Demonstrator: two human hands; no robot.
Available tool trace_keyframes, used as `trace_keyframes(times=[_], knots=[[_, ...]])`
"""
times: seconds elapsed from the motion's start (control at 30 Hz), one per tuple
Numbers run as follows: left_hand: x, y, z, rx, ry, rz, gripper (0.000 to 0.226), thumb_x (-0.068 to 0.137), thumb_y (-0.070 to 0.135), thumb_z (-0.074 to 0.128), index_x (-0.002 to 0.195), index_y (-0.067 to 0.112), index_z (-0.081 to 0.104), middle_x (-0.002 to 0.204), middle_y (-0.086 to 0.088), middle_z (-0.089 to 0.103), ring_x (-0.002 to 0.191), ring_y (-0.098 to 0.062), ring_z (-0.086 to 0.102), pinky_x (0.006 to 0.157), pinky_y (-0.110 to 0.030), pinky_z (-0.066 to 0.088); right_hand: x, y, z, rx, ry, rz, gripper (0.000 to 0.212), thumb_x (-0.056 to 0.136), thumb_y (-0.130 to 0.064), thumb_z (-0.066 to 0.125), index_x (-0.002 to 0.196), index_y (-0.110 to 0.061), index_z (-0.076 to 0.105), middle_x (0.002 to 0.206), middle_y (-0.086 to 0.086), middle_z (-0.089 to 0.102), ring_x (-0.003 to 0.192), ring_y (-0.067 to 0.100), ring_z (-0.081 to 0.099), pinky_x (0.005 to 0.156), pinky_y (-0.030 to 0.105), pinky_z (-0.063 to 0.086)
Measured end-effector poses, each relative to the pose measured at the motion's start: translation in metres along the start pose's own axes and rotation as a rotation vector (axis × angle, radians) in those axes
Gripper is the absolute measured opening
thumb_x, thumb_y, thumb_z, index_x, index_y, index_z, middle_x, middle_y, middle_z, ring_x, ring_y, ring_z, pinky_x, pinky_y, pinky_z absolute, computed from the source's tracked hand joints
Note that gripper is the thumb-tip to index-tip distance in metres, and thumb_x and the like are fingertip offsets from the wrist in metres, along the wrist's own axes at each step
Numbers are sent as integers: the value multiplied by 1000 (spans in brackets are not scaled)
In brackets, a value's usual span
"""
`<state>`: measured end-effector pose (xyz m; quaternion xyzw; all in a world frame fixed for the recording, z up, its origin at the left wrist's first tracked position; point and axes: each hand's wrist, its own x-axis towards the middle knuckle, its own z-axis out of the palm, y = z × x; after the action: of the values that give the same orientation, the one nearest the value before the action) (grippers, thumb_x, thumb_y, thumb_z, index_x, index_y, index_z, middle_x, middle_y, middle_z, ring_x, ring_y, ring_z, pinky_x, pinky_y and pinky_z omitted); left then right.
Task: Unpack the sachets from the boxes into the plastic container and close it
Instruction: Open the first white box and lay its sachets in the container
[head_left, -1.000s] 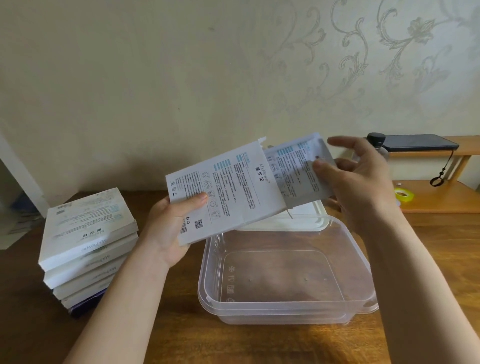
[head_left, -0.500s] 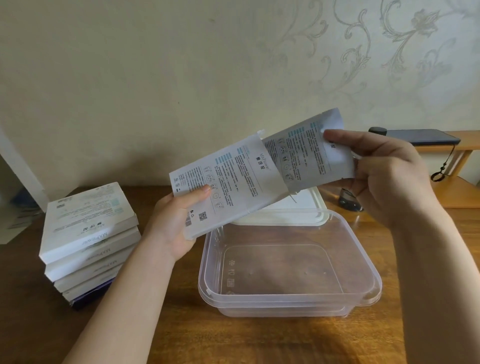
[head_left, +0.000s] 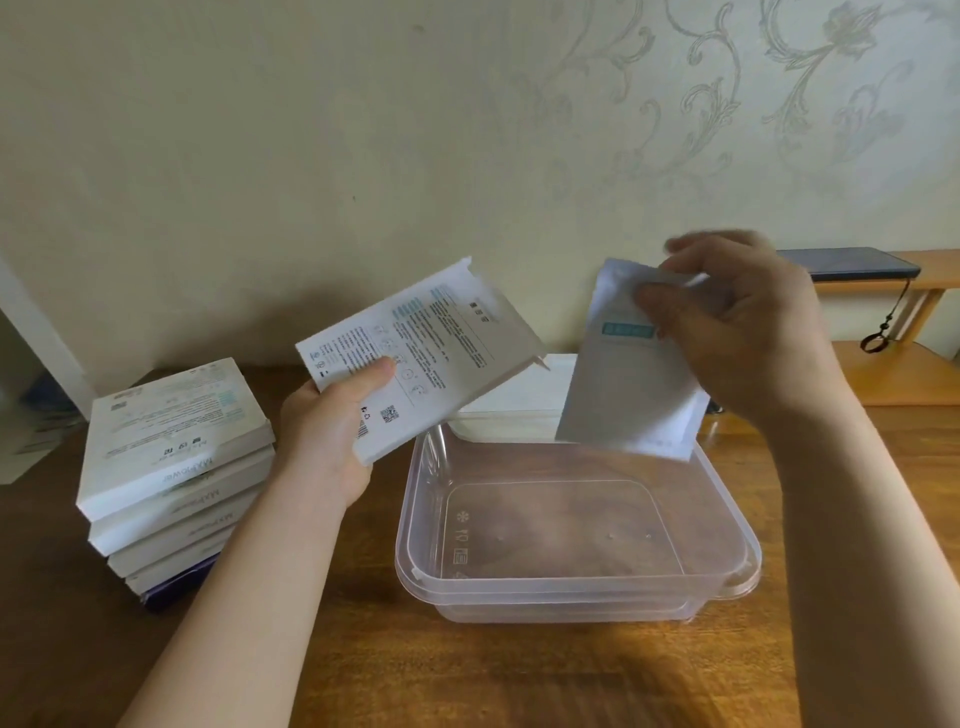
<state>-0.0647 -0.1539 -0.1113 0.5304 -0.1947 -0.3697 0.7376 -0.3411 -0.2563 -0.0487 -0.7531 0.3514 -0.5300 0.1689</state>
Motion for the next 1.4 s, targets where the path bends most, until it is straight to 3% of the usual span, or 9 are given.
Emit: trace_keyframes(times=[0.07, 0.13, 0.43, 0.57, 0.83, 1.03, 1.17, 1.27, 1.4], knots=[[-1, -1, 1, -63, 29, 21, 34, 84, 13, 80, 115, 23, 71, 105, -2, 79, 93, -22, 77, 80, -44, 62, 0, -4, 3, 22, -108, 106, 11, 88, -21, 75, 79, -21, 69, 71, -12, 66, 64, 6, 59, 57, 25, 49], [-2, -3, 3, -129, 53, 29, 36, 84, 14, 81, 117, 23, 69, 105, -2, 79, 93, -22, 77, 80, -44, 62, -1, -5, 9, -19, -229, 159, 12, 87, -21, 75, 76, -23, 71, 66, -8, 66, 59, 11, 58, 57, 28, 50], [-16, -12, 27, -259, -47, -52, 33, 88, 24, 75, 119, 20, 65, 104, -4, 79, 94, -22, 76, 72, -37, 59, -25, -17, 77, -35, -563, 327, 5, 87, -22, 69, 85, -21, 73, 78, -3, 71, 69, 14, 64, 56, 22, 45], [-19, -15, 32, -274, -61, -70, 31, 89, 25, 74, 119, 22, 66, 98, -3, 79, 81, -17, 76, 61, -30, 58, -38, -20, 97, -93, -683, 344, 6, 90, -21, 65, 90, -22, 71, 86, -2, 69, 74, 12, 63, 54, 22, 45], [-26, -16, 37, -283, 32, -2, 30, 88, 19, 77, 115, 19, 64, 95, -2, 80, 82, -18, 78, 66, -33, 60, -45, -20, 101, -514, -917, 46, 50, 86, -24, 72, 133, -29, 54, 112, 0, 53, 107, 24, 54, 84, 36, 48], [-28, -17, 36, -247, 31, 19, 30, 88, 22, 77, 115, 23, 64, 96, 0, 80, 89, -20, 77, 77, -39, 62, -54, -27, 105, -695, -921, -64, 65, 85, -27, 76, 140, -32, 42, 117, 1, 48, 109, 28, 50, 71, 37, 43], [-26, -19, 36, -234, 66, 37, 37, 87, 20, 78, 121, 17, 63, 97, -4, 79, 86, -22, 77, 72, -38, 61, -57, -36, 102, -756, -869, -113, 55, 86, -17, 73, 133, -27, 46, 109, 0, 36, 104, 25, 42, 67, 36, 41], [-26, -19, 37, -257, 69, 33, 34, 87, 16, 78, 118, 16, 65, 95, -2, 80, 84, -20, 78, 70, -37, 61, -59, -37, 99, -727, -1087, -36, 71, 82, -32, 80, 143, -29, 44, 133, -1, 47, 123, 26, 50, 93, 41, 50], [-28, -19, 37, -262, 50, 20, 36, 88, 18, 78, 121, 20, 64, 99, 0, 79, 86, -17, 77, 67, -33, 60, -64, -31, 102, -717, -1334, 45, 91, 84, -37, 78, 157, -31, 24, 161, -6, 31, 147, 21, 33, 116, 38, 33]])
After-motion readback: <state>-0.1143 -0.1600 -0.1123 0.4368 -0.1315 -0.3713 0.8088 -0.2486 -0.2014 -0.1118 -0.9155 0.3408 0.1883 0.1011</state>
